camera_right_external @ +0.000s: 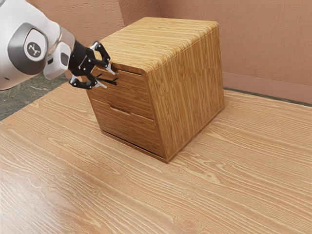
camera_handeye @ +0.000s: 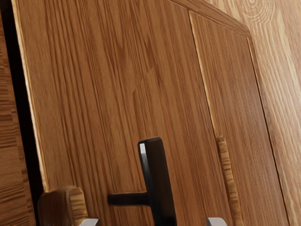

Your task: Pull the drawer handle with one arm to open the drawer

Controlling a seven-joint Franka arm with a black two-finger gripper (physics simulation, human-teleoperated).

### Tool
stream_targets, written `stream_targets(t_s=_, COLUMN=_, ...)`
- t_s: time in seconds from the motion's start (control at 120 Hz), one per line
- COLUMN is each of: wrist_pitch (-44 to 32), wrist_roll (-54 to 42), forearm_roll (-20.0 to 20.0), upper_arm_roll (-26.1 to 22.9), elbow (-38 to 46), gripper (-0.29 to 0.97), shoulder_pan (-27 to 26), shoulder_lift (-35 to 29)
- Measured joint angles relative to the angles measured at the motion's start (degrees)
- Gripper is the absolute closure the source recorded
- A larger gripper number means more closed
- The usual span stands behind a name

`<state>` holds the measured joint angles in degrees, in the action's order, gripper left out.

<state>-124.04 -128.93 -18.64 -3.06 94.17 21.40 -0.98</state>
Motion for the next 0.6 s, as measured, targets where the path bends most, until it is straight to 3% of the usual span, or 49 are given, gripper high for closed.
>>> stream_targets(t_s=0.208, wrist_pitch=0.9, wrist_roll=0.1, forearm_roll=-0.1, upper_arm_roll=1.7, elbow=0.2, gripper=0.47, shoulder_pan=-1.2, shoulder_lift=0.9)
stream_targets(t_s=0.275, wrist_pitch=1.0, wrist_roll=0.2, forearm_roll=-0.2, upper_arm_roll=-1.6, elbow=0.2, gripper=0.49, shoulder_pan=2.3, shoulder_lift=1.4)
stream_targets(t_s=0.367, wrist_pitch=1.2, wrist_roll=0.3, forearm_roll=-0.2, upper_arm_roll=-2.6, elbow=0.1, gripper=0.52, shoulder_pan=3.4, shoulder_lift=1.7)
stream_targets(t_s=0.5, wrist_pitch=2.1, wrist_roll=0.9, forearm_roll=-0.1, upper_arm_roll=-1.1, elbow=0.4, gripper=0.64, shoulder_pan=2.1, shoulder_lift=0.5)
stream_targets(t_s=0.6, wrist_pitch=2.8, wrist_roll=1.4, forearm_roll=-0.1, upper_arm_roll=-1.0, elbow=2.4, gripper=0.65, shoulder_pan=2.6, shoulder_lift=-1.6)
